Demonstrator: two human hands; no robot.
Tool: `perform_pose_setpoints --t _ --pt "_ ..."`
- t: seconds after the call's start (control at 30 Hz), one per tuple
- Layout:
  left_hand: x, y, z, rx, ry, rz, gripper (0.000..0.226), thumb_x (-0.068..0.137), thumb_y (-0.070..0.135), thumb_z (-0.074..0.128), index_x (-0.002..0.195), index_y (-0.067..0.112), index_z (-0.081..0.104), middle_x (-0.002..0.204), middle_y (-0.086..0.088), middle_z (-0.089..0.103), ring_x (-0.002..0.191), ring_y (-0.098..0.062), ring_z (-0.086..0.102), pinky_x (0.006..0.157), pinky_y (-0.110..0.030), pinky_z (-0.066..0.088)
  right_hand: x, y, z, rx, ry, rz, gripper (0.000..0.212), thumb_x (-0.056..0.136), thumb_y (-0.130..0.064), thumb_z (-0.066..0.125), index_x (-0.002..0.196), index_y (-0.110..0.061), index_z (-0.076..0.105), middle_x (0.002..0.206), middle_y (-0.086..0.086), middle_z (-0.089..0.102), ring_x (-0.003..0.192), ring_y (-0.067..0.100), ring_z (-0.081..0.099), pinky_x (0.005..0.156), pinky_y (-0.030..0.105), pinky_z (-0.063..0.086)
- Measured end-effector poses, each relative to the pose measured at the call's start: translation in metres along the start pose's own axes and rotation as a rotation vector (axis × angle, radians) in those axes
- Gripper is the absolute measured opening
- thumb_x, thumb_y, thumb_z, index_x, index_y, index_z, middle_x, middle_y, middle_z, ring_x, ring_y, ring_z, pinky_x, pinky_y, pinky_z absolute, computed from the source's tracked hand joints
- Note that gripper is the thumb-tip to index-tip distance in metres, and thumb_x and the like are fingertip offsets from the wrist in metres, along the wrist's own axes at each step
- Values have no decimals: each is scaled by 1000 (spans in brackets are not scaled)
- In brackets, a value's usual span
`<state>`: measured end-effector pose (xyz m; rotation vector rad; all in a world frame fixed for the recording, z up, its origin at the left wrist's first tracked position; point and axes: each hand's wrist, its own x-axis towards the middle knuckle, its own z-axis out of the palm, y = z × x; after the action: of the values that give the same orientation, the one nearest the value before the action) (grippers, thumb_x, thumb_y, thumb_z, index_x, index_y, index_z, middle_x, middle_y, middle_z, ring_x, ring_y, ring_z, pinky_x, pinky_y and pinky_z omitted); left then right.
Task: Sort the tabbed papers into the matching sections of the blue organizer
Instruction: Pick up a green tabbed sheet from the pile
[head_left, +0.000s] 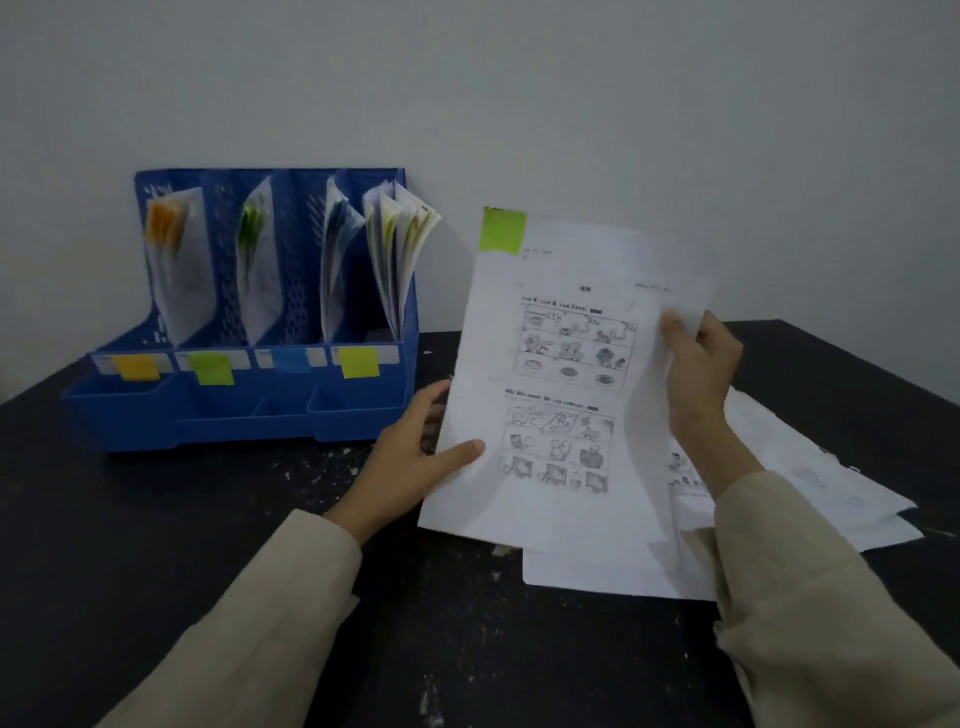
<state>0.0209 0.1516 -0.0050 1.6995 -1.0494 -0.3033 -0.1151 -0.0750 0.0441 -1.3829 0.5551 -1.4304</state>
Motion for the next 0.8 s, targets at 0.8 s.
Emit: perform_pose_setpoints --t 0.8 --pt "-63 19 -195 569 1372 177 19 97 11 50 100 6 67 80 -13 66 66 -19 50 58 -23 30 -76 -184 265 -304 -907 -938 37 81 -3 62 117 -12 60 113 12 53 83 17 55 83 37 49"
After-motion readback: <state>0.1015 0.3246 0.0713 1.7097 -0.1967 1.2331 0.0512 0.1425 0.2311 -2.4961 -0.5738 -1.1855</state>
